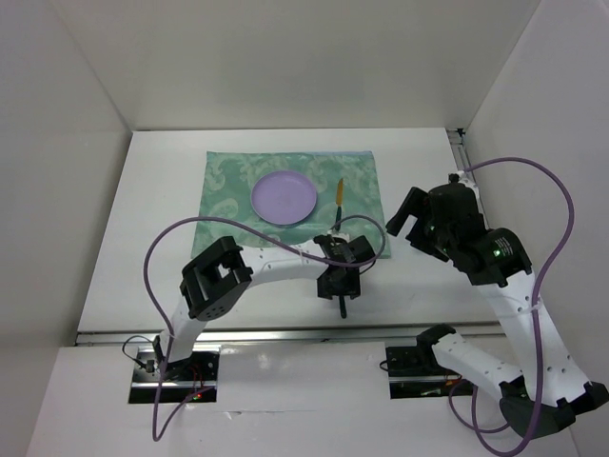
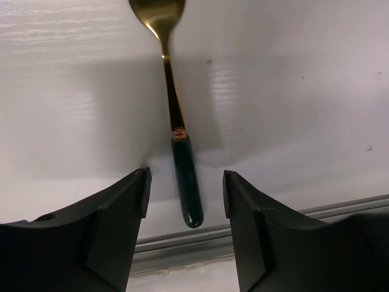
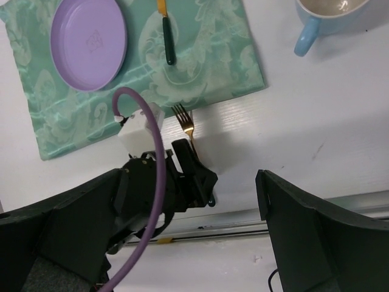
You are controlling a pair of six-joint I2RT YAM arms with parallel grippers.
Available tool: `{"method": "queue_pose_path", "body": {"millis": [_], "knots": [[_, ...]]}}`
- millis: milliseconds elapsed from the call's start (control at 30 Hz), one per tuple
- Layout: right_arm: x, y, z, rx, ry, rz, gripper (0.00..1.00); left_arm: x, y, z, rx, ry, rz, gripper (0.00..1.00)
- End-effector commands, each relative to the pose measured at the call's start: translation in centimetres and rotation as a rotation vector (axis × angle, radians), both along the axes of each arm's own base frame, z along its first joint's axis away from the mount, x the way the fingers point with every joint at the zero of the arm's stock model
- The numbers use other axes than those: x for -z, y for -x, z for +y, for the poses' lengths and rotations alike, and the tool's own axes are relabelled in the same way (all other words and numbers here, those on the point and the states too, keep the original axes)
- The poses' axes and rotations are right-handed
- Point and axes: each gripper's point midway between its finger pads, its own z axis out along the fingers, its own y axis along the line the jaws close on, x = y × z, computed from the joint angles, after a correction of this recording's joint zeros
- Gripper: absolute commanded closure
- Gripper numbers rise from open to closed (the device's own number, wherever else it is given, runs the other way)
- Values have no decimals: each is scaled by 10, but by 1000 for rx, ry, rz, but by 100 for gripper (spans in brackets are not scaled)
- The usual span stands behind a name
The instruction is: Set the dinner table for one person
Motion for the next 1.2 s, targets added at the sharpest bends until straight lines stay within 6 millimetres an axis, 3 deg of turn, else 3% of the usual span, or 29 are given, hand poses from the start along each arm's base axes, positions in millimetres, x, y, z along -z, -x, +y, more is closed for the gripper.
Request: {"method": "queue_pose_path", "body": {"millis": [0,200,233,333,367,467,600,633,733,767,867,900,1000,1033,1133,1167], "knots": [[-12,-4,0,-7,-8,-50,0,18,9,-1,-7,-53,20,33],[-10,-4,2,-14,-13,-47,0,28,8,-1,-31,-98,39,50],[-10,-4,2,-14,-13,-47,0,28,9,-2,-29,-94,48,61],[-10,-5,0,-8,-8,-50,0,24,18,4,-25,-115,40,75],[-10,-5,0,-7,-8,-50,0,13,16,4,-27,-102,24,85],[-10,-6,-1,-1,-2,-52,0,-14,20,12,-11,-105,-28,100],[-10,-6,-3,6,3,-54,0,-45,25,29,18,-100,-50,100],[-14,-6,-3,0,8,-63,0,-67,26,31,27,-63,-70,100],[-17,-11,-3,9,11,-78,0,-94,29,53,62,-84,-102,100],[-18,-11,-5,16,16,-80,0,-113,27,62,54,-60,-117,100],[-20,-17,-3,10,19,-94,0,-131,-1,104,14,-104,-146,100],[-19,-21,-1,10,19,-95,0,-140,-26,132,-24,-116,-172,100],[-9,-27,3,-4,32,-65,0,-152,-73,179,-25,-148,-232,100],[-8,-32,5,-10,37,-71,0,-157,-101,208,-106,-157,-247,100],[6,-38,11,-27,40,-25,0,-155,-148,242,-103,-251,-284,100],[10,-43,13,-27,45,-13,0,-153,-164,263,-139,-282,-278,100]]}}
